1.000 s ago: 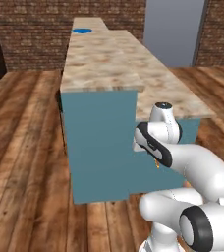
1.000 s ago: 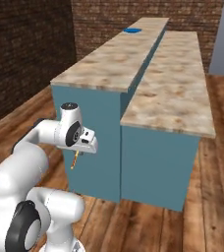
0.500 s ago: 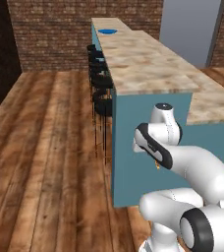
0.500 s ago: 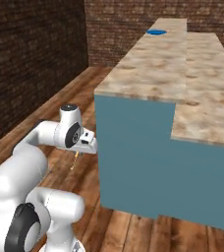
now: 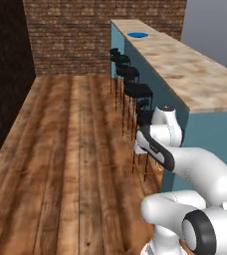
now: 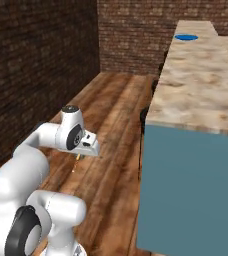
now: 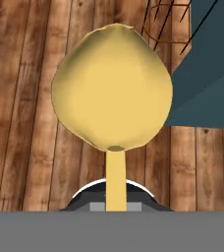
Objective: Take the fork and place it on the left side of the plate. Then take the spoon and place it on the right side of the plate. Make sure they're directly next to the plate.
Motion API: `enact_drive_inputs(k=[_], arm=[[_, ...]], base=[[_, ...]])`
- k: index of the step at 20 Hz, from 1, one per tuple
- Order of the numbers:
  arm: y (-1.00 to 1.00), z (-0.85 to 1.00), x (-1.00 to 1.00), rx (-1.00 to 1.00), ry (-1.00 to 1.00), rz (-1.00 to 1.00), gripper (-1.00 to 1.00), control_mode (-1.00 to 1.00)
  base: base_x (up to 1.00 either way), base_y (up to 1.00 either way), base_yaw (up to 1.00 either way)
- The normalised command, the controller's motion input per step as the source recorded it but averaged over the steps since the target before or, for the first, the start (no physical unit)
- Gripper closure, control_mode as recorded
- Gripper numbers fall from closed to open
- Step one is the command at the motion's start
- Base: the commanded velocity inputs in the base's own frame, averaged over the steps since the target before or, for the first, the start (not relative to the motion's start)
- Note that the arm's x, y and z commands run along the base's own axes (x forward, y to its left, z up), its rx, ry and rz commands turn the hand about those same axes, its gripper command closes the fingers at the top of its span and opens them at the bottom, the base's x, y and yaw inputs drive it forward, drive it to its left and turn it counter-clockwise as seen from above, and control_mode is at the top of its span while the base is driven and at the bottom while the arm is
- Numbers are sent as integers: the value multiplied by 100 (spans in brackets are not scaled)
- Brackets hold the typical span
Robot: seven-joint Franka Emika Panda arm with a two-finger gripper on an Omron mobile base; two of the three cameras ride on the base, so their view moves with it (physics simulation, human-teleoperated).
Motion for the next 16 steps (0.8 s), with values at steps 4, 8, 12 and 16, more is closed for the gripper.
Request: enact_drive_inputs(k=[4, 8, 12, 16], arm=[[0, 0, 0, 0, 0, 0, 100, 100], [0, 0, 0, 0, 0, 0, 100, 100], [0, 0, 0, 0, 0, 0, 100, 100], [0, 0, 0, 0, 0, 0, 100, 100]], base=[[74, 100, -5], [100, 100, -8], [100, 100, -13], [100, 99, -29]])
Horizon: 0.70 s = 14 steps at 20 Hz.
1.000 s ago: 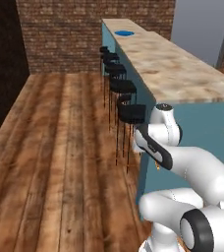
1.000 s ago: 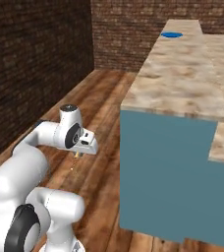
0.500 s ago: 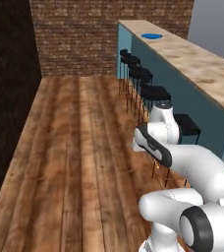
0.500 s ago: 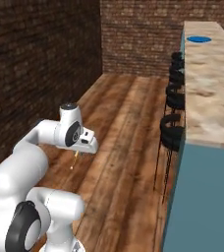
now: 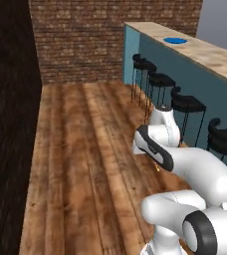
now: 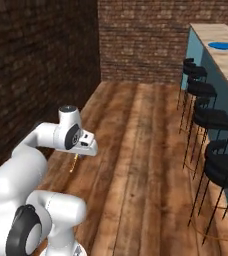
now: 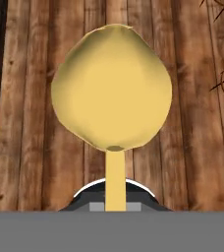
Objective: Take the fork and place it on the left side of the plate. Then take the spoon and place it on the right side of the plate. Make sure they're directly next to the plate.
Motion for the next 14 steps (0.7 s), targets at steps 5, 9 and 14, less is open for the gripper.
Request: enact_drive_inputs(k=[5, 9, 14], arm=[[0, 0, 0, 0, 0, 0, 100, 100], [0, 0, 0, 0, 0, 0, 100, 100], [0, 0, 0, 0, 0, 0, 100, 100]], base=[[100, 80, -42], [100, 82, -47], [100, 95, -46]])
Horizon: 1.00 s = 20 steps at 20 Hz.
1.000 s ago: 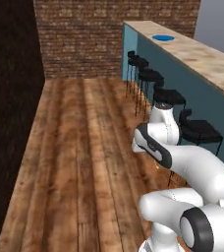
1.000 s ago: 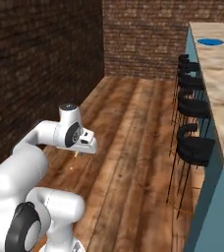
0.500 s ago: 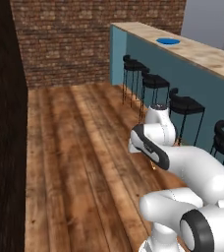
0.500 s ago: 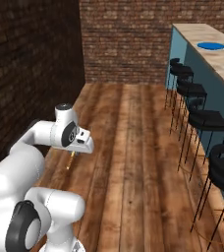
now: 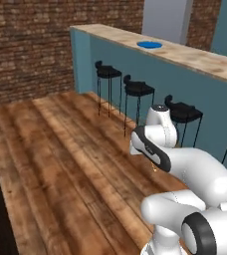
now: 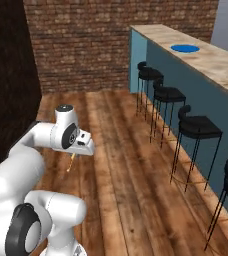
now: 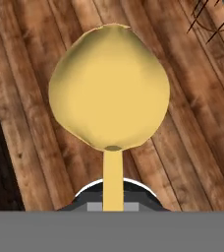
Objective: Take the fork and place it on the left side of the plate. Then take the spoon and place it on the right side of the plate. Make sure they're directly next to the plate.
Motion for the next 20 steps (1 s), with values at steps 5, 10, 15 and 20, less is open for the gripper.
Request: enact_drive_inputs(k=[5, 10, 15, 20], arm=[[0, 0, 0, 0, 0, 0, 100, 100], [0, 0, 0, 0, 0, 0, 100, 100], [0, 0, 0, 0, 0, 0, 100, 100], [0, 0, 0, 0, 0, 0, 100, 100]], base=[[100, 98, -54], [100, 100, -52], [100, 100, -49], [100, 94, -56]])
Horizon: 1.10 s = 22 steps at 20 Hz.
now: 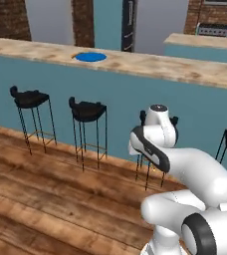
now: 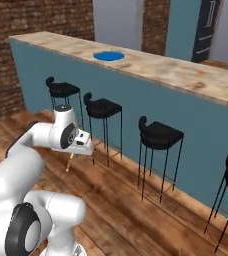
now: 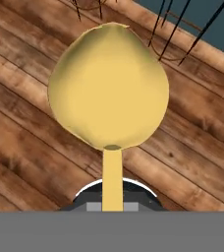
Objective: Take the fork and place it on the left side of the plate. Then take the spoon and place it on the right side of the plate. Make sure they're directly next to the plate.
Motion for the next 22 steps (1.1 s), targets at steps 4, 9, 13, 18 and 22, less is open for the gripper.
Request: enact_drive_inputs(k=[4, 9, 13, 18, 22], arm=[[0, 0, 0, 0, 0, 0, 100, 100], [0, 0, 0, 0, 0, 0, 100, 100], [0, 0, 0, 0, 0, 0, 100, 100], [0, 0, 0, 0, 0, 0, 100, 100], [0, 0, 0, 0, 0, 0, 100, 100]], base=[[100, 96, -56], [100, 99, -55], [100, 96, -55], [100, 97, -44], [63, 47, 0]])
